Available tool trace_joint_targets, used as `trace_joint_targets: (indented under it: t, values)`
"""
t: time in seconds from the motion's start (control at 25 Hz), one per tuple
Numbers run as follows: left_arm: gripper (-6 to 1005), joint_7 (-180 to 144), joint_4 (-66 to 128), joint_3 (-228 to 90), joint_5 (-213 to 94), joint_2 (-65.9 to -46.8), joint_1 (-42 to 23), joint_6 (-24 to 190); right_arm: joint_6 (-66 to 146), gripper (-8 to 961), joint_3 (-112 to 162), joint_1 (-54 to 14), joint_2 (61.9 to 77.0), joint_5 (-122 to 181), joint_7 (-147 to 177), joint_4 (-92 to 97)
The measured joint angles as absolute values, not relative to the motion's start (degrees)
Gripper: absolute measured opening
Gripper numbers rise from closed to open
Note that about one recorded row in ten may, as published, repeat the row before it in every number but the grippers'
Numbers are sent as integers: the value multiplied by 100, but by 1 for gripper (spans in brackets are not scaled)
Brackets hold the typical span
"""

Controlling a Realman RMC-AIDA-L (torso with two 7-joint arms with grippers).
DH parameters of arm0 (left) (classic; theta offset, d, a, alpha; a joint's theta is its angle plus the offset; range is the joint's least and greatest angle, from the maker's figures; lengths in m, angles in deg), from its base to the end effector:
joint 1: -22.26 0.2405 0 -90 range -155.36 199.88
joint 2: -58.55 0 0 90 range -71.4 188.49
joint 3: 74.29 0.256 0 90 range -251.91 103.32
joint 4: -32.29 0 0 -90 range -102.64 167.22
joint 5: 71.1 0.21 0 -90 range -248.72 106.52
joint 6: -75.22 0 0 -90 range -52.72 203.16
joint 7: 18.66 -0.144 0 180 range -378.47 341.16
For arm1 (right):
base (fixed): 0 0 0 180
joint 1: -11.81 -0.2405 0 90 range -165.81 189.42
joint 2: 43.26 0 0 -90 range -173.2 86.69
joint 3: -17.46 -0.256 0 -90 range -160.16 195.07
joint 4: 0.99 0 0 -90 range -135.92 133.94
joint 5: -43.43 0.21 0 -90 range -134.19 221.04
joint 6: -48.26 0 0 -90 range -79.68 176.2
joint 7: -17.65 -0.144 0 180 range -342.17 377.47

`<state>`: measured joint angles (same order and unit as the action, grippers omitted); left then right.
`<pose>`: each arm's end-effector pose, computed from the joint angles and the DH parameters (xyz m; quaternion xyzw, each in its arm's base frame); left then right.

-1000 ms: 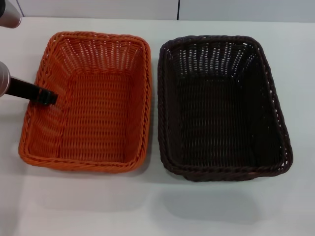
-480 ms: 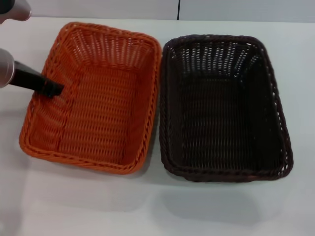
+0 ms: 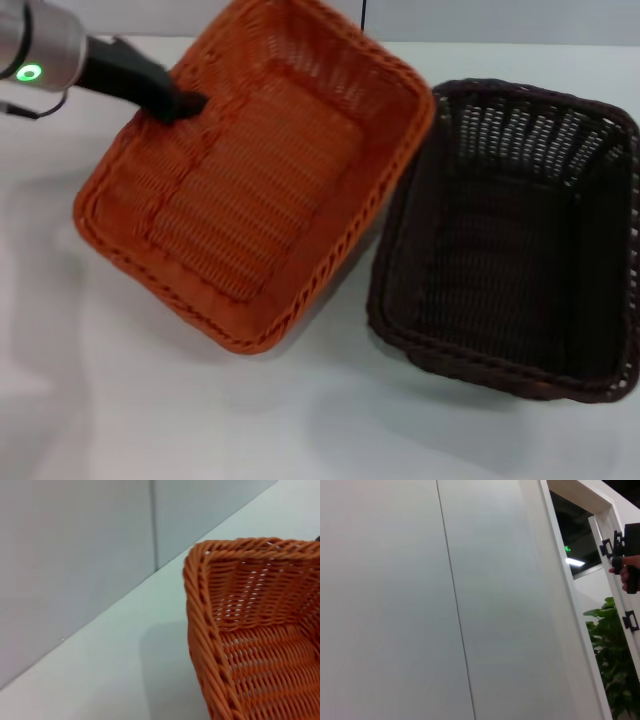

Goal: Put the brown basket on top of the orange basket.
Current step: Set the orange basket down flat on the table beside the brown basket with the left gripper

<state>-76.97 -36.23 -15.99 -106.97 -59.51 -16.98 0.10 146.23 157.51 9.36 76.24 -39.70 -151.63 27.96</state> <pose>-0.1907 0.4182 0.0544 -0.9304 -0.2269 0.0464 0.2840 0.3833 0.1746 0.0562 -0.2978 0.2527 0.2595 0.8832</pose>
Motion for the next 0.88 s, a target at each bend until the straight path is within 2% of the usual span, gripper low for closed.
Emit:
trace_joint_targets:
  t: [0.28, 0.88]
  values:
    - [165, -8212, -3577, -1754, -10960, -5965, -2036, -34, 14699, 830, 15751, 1010, 7627, -3965, -15163, 2809]
    - [159, -9448, -3050, -1765, -11747, -5977, -2486, -330, 14897, 830, 15835, 1085, 7626, -4004, -15163, 2915]
